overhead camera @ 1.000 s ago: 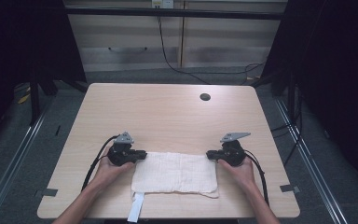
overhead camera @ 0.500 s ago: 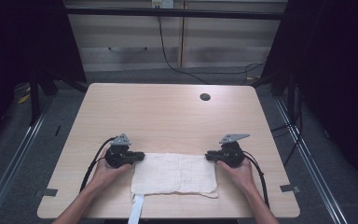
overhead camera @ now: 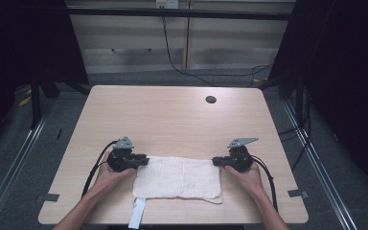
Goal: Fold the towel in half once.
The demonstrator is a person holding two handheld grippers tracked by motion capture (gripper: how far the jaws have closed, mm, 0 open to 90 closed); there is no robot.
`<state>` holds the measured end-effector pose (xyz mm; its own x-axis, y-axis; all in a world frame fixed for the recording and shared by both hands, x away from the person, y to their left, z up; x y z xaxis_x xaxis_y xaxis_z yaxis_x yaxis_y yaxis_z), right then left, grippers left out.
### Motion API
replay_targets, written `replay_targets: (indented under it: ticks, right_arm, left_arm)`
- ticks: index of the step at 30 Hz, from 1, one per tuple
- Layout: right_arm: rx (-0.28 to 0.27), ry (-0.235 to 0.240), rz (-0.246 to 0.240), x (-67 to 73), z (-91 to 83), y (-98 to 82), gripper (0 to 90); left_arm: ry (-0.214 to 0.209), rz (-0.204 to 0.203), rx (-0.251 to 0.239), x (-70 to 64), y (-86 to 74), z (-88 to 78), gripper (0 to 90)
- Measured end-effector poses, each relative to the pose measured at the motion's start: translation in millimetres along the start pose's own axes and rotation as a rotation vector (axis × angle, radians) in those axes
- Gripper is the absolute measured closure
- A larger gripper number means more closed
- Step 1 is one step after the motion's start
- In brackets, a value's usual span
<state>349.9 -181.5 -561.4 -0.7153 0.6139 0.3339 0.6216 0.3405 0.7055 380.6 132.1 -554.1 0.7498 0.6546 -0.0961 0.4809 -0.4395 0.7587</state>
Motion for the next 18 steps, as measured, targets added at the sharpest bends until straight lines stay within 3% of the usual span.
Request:
replay_targets:
  ticks: [2,6,11,14,16,18]
  right_arm:
    - [-0.006,0.002,0.004,-0.7,0.2,0.4,86.6]
    - [-0.009,-0.004,0.008,-0.5,0.9,0.8,87.2]
    - [-0.006,-0.007,0.011,0.3,1.6,1.6,87.6]
    - [-0.006,-0.004,0.011,0.2,1.7,1.6,87.6]
    - [-0.008,-0.005,0.013,0.1,2.0,1.9,87.7]
    - [-0.01,0.0,0.018,0.4,2.8,2.2,87.7]
  left_arm:
    - [0.006,-0.035,-0.034,7.7,4.8,-3.2,67.3]
    - [0.012,-0.057,-0.032,18.7,7.9,-2.3,61.6]
    - [0.01,-0.018,0.017,14.1,2.4,6.2,57.3]
    - [0.032,0.001,0.024,13.9,1.6,7.2,56.8]
    - [0.024,0.016,0.023,11.3,1.3,7.5,57.5]
    - [0.018,0.047,0.026,8.1,0.4,7.4,67.9]
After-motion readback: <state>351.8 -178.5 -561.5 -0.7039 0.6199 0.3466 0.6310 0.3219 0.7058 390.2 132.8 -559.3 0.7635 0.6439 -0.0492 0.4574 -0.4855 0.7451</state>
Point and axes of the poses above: each handheld gripper's, and its own axes: z roughly forward along the jaws, y roughly out of its top, x roughly to its left, the point moved 8 cm from there along z, roughly forward along the jaws, and after that the axes turned 8 degrees about y, right-handed, at the moved point
